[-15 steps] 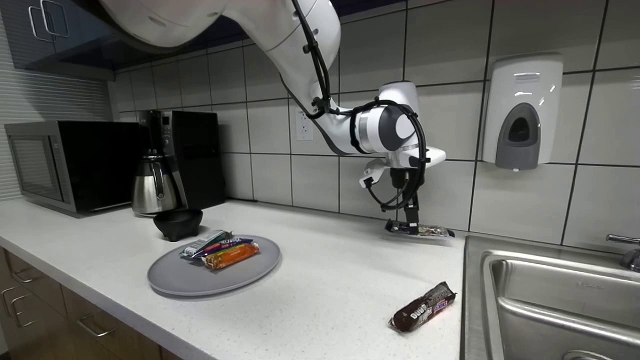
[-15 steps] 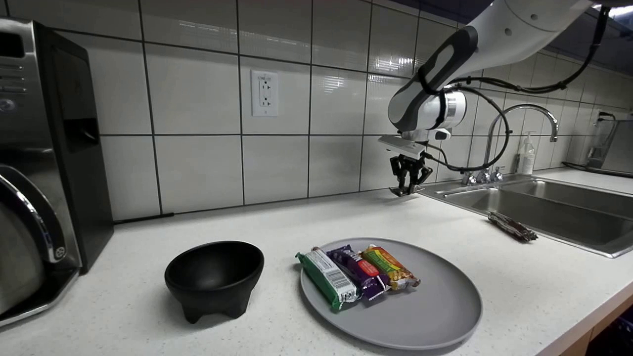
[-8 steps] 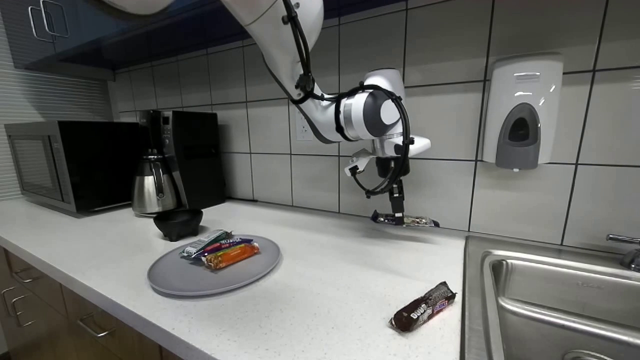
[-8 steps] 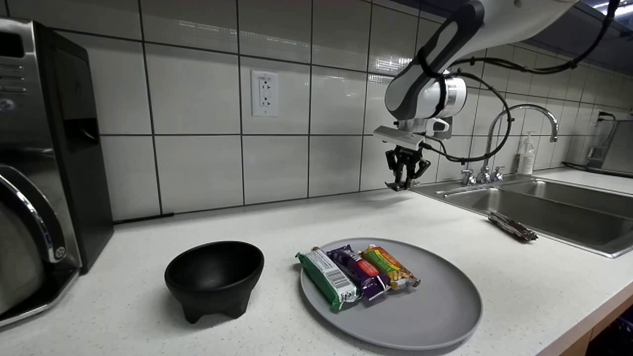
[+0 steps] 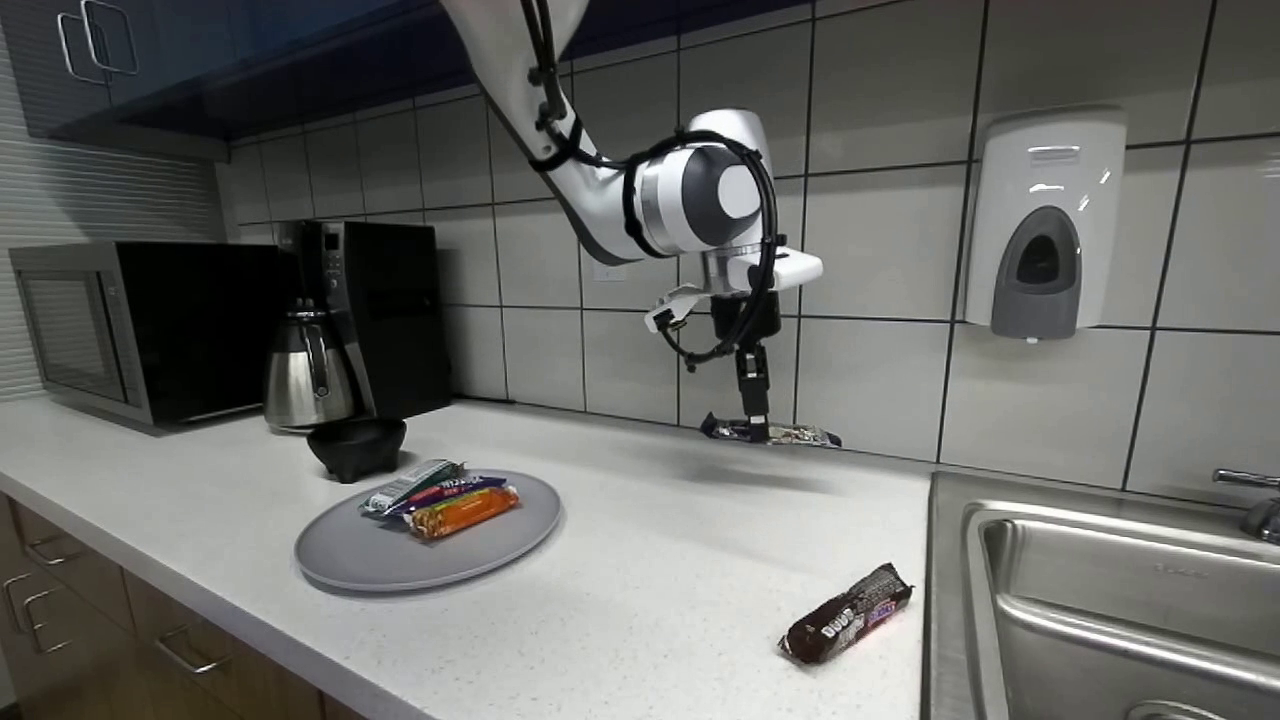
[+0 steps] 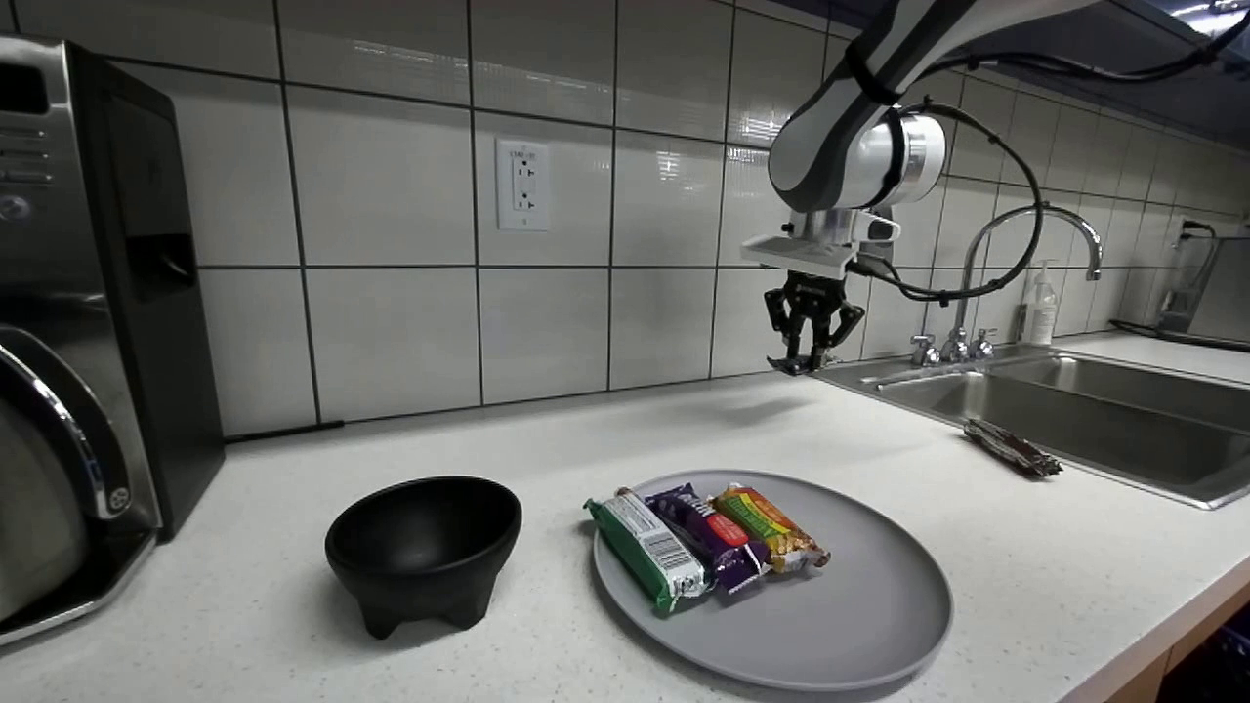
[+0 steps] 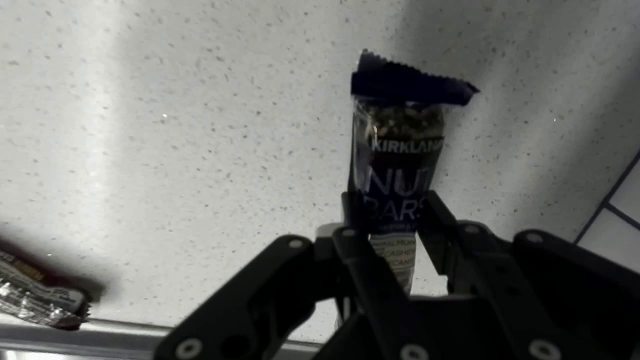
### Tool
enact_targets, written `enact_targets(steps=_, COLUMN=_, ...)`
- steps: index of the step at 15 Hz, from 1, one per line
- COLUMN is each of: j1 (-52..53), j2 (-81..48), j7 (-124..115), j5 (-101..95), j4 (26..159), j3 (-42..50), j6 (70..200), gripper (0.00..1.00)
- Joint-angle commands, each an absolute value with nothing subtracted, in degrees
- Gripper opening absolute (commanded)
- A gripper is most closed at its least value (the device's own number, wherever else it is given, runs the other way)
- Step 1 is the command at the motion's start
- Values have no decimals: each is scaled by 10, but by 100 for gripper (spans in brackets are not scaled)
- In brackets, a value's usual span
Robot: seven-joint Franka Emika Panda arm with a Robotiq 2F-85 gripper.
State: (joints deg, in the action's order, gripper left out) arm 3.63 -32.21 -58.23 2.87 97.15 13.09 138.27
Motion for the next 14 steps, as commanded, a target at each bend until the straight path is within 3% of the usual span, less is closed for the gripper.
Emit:
enact_targets(steps=1, j1=45, j2=-245, j7=-582, j5=6, j4=1064, j3=123, j6=1388, gripper=8)
enact_targets(steps=14, j1=60, j2=-138, j7=-576, j5=-37, j4=1193, j3=78, j6=1380, gripper=8)
